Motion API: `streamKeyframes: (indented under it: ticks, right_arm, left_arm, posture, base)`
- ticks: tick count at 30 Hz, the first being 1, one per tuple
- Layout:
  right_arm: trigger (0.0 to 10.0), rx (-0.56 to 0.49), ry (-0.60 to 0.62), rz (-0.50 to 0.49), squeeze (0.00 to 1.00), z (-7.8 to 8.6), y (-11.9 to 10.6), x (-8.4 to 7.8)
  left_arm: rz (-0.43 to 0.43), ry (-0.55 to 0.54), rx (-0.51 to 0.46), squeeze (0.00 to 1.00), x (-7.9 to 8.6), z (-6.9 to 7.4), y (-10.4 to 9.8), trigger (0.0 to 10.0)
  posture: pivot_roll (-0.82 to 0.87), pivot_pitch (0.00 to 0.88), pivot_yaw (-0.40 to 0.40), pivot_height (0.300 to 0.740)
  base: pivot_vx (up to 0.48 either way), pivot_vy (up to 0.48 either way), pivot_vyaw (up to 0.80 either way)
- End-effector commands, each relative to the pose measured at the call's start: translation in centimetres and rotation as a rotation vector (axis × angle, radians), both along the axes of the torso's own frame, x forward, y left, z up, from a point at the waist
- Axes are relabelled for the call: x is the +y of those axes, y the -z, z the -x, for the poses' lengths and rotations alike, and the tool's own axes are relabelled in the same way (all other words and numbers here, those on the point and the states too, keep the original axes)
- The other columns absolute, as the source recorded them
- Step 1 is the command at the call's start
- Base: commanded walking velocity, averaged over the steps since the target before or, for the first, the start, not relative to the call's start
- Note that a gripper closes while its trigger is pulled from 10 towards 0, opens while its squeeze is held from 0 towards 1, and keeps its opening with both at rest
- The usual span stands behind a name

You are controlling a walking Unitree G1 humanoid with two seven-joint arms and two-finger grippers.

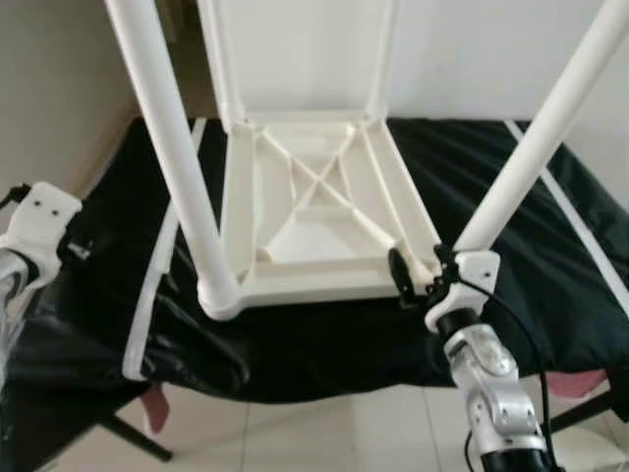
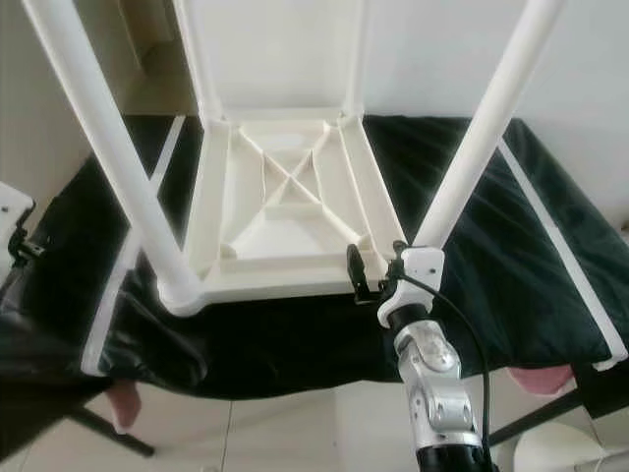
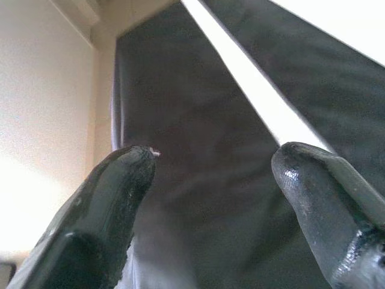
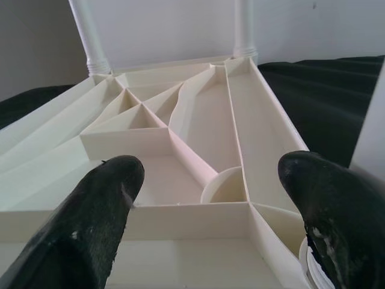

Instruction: Building children table

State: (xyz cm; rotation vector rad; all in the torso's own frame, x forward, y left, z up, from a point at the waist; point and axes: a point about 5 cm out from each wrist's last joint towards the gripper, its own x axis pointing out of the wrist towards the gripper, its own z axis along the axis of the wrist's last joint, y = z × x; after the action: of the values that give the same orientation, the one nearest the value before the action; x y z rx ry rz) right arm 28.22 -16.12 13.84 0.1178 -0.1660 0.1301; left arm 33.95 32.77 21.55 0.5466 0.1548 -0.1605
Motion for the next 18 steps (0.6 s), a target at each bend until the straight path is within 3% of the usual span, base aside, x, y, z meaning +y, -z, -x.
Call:
streamKeyframes:
  ticks: [1, 4, 6, 7, 9, 10, 12, 14, 15, 16, 18]
  right_arm:
    - [10.0, 0.03, 0.068, -0.017, 0.0, 0.2, 0.8, -1.1]
    - [10.0, 0.035, 0.1, -0.024, 0.0, 0.4, 1.0, -1.6]
    - [10.0, 0.046, 0.13, -0.018, 0.0, 0.6, 1.4, -2.5]
    - [10.0, 0.046, 0.13, -0.018, 0.0, 0.6, 1.4, -2.5]
    - [10.0, 0.057, 0.14, -0.007, 0.0, 0.7, 1.6, -3.0]
    - [10.0, 0.057, 0.14, -0.007, 0.0, 0.7, 1.6, -3.0]
    - [10.0, 0.07, 0.136, 0.004, 0.0, 0.6, 1.8, -3.2]
    - [10.0, 0.07, 0.136, 0.004, 0.0, 0.6, 1.8, -3.2]
    - [10.0, 0.094, 0.107, 0.033, 0.0, 0.5, 2.2, -2.4]
    - [10.0, 0.094, 0.107, 0.033, 0.0, 0.5, 2.2, -2.4]
    - [10.0, 0.115, 0.072, 0.05, 0.0, 0.5, 2.7, -1.3]
  left_arm:
    - [0.027, -0.157, -0.077, 0.0, 0.2, -1.0, 0.1, 10.0]
    - [0.126, -0.145, -0.11, 0.0, -1.4, -2.5, -0.4, 10.0]
    - [0.226, -0.088, -0.133, 0.0, -3.6, -3.7, -0.7, 10.0]
    - [0.226, -0.088, -0.133, 0.0, -3.6, -3.7, -0.7, 10.0]
    - [0.278, -0.015, -0.146, 0.0, -5.6, -4.5, -0.9, 10.0]
    - [0.278, -0.015, -0.146, 0.0, -5.6, -4.5, -0.9, 10.0]
    - [0.29, 0.056, -0.165, 0.0, -7.4, -5.2, -1.0, 10.0]
    - [0.29, 0.056, -0.165, 0.0, -7.4, -5.2, -1.0, 10.0]
    - [0.333, 0.19, -0.13, 0.0, -10.5, -5.6, 0.1, 10.0]
    - [0.333, 0.19, -0.13, 0.0, -10.5, -5.6, 0.1, 10.0]
    - [0.365, 0.299, -0.084, 0.0, -13.0, -5.6, 1.4, 10.0]
  posture:
    - [-0.04, 0.053, 0.034, 0.74]
    - [-0.06, 0.059, 0.05, 0.74]
    - [-0.08, 0.063, 0.059, 0.74]
    - [-0.08, 0.063, 0.059, 0.74]
    - [-0.08, 0.064, 0.064, 0.74]
    - [-0.08, 0.064, 0.064, 0.74]
    - [-0.09, 0.064, 0.065, 0.74]
    - [-0.09, 0.064, 0.065, 0.74]
    - [-0.09, 0.065, 0.06, 0.74]
    - [-0.09, 0.065, 0.06, 0.74]
    - [-0.09, 0.069, 0.053, 0.74]
  base:
    - [0.0, 0.0, 0.0]
    - [0.0, 0.0, 0.0]
    - [0.0, 0.0, 0.0]
    - [0.0, 0.0, 0.0]
    - [0.0, 0.0, 0.0]
    - [0.0, 0.0, 0.0]
    - [0.0, 0.0, 0.0]
    - [0.0, 0.0, 0.0]
    - [0.0, 0.0, 0.0]
    - [0.0, 0.0, 0.0]
    - [0.0, 0.0, 0.0]
